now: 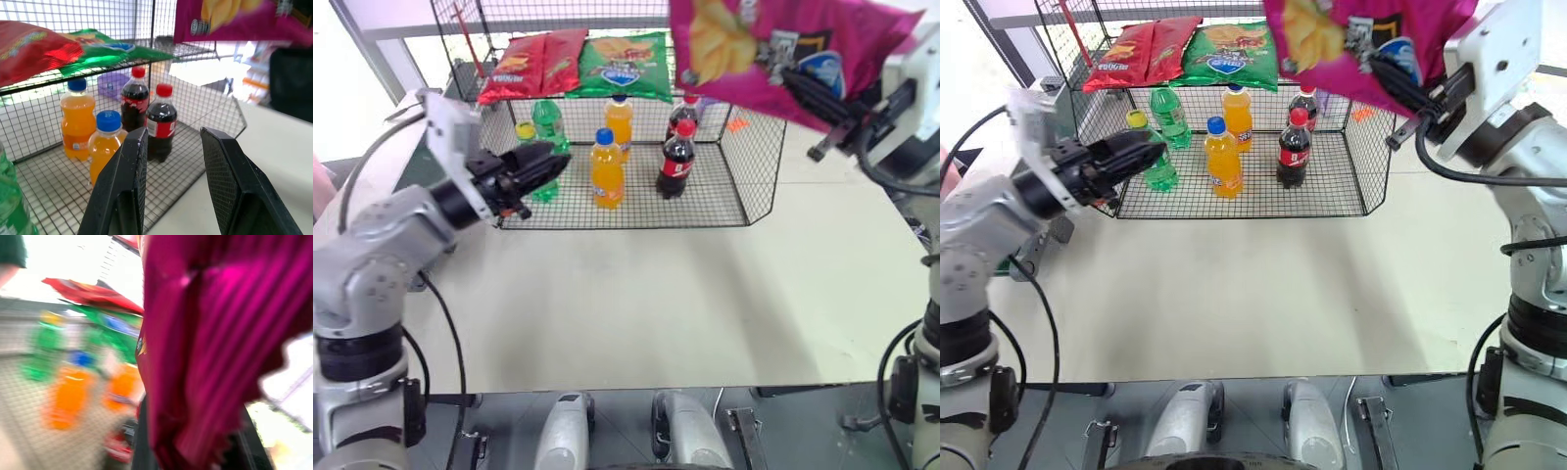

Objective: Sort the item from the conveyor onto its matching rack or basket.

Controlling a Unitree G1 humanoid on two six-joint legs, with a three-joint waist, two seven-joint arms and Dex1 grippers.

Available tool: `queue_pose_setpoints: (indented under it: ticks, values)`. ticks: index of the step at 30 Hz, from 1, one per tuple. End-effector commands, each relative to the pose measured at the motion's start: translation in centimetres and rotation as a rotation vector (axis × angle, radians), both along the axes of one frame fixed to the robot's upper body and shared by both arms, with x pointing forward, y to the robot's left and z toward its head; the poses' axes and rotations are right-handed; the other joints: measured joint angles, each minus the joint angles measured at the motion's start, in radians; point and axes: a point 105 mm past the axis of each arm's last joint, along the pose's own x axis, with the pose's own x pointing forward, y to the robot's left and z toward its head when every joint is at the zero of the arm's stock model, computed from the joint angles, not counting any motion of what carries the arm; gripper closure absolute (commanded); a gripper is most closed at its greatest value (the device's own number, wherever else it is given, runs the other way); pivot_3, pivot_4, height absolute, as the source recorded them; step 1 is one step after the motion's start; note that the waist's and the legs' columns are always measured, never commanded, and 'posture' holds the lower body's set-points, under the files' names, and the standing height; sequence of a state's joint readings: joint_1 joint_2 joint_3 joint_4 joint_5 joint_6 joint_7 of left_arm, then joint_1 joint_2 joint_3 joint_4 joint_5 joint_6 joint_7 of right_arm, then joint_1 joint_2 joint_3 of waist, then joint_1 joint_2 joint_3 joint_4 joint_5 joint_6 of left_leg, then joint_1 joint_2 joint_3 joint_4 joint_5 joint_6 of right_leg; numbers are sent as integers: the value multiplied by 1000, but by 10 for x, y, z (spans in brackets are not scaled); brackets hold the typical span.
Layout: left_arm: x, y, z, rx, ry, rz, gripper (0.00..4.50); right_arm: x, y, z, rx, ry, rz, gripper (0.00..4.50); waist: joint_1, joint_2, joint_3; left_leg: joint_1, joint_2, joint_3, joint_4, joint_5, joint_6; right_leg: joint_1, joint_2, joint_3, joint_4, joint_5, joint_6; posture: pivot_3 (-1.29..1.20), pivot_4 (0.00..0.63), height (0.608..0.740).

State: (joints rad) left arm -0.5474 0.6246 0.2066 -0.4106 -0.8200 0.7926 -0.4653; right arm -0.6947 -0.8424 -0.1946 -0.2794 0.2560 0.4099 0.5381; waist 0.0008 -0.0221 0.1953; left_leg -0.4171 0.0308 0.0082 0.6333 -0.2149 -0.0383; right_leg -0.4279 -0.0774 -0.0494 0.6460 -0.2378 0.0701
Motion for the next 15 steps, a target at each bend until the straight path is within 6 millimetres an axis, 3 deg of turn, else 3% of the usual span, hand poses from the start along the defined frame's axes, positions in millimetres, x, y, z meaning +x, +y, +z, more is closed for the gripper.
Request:
queue_pose_setpoints:
  ticks: [1,5,8,15]
  values:
    - [-3,-9,8,8,-84,23,2753,20,-2,5,-119,-129,-124,4500,-5,0,0,0,0,0,0,0,0,0,0,0,0,0,0,0,150,740]
    - [-6,-18,0,29,-92,30,2753,54,1,-5,-292,-208,-247,4500,-17,0,0,0,0,1,-1,0,0,0,0,1,0,0,1,0,150,740]
    - [-8,-21,-5,28,-88,40,2753,75,8,0,-430,-313,-345,4500,-18,0,0,0,0,2,-1,0,0,-1,0,2,0,0,1,0,150,740]
    - [-13,-18,-14,46,-83,82,2753,91,26,15,-651,-476,-418,4500,-10,0,1,0,0,4,-2,0,0,-2,0,5,0,-1,1,0,150,740]
